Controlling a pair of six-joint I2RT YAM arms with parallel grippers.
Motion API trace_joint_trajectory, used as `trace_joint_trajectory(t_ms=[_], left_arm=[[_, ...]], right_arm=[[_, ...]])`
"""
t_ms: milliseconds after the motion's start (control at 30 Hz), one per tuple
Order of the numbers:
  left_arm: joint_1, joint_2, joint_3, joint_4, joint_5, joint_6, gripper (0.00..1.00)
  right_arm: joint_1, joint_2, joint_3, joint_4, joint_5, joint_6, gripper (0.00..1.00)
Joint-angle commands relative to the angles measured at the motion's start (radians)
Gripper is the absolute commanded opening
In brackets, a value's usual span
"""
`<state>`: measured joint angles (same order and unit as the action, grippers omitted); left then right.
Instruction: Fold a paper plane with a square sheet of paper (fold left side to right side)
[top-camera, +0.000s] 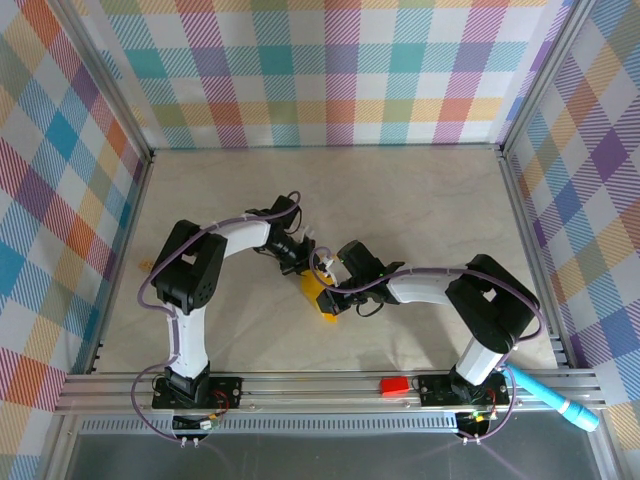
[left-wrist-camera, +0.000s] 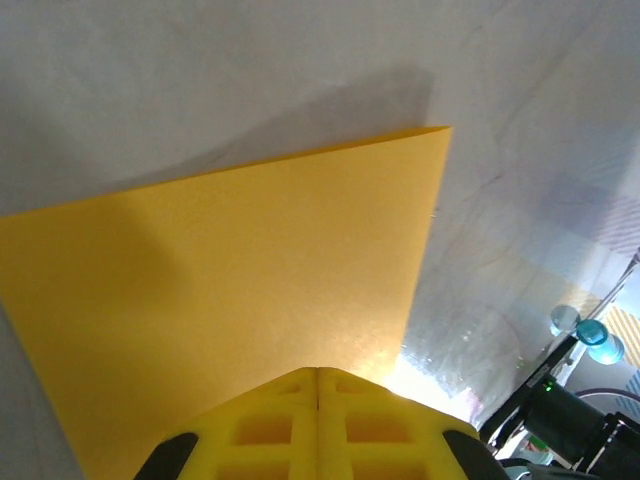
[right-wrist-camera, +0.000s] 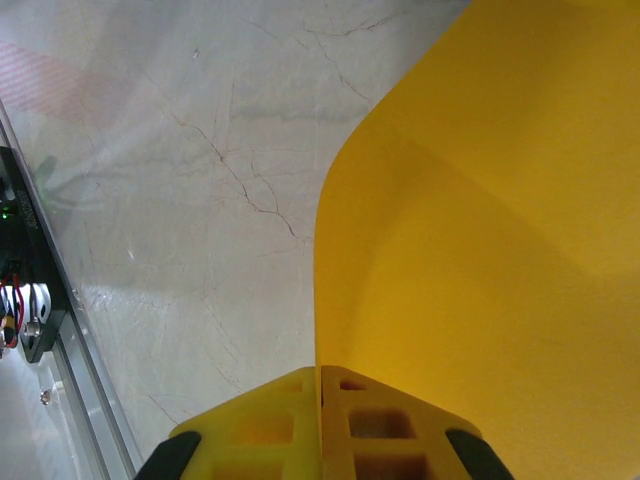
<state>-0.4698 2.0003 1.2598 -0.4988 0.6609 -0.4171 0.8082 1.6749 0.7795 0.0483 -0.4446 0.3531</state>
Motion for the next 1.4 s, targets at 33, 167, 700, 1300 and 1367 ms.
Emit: trace_joint_trajectory(t_ms=[33, 167, 700, 1300, 1367], left_arm=[[-0.01, 0.032, 0.012, -0.047, -0.032, 0.035, 0.0], [-0.015, 0.044, -0.005, -0.055, -0.072, 0.038, 0.0], [-0.035, 0.053, -0.032, -0.076, -0.158, 0.035, 0.0], [-0.039, 0.058, -0.028, -0.084, -0.17, 0.031, 0.0], [-0.039, 0.059, -0.028, -0.084, -0.17, 0.032, 0.0]], right_arm=[[-0.013, 0.015, 0.003, 0.003, -0.034, 0.015, 0.0], [-0.025, 0.014, 0.009, -0.008, -0.052, 0.032, 0.0], [-0.067, 0.066, 0.1, -0.188, -0.028, 0.014, 0.0], [-0.084, 0.092, 0.143, -0.242, 0.037, 0.011, 0.0], [-0.084, 0.097, 0.147, -0.244, 0.037, 0.011, 0.0]])
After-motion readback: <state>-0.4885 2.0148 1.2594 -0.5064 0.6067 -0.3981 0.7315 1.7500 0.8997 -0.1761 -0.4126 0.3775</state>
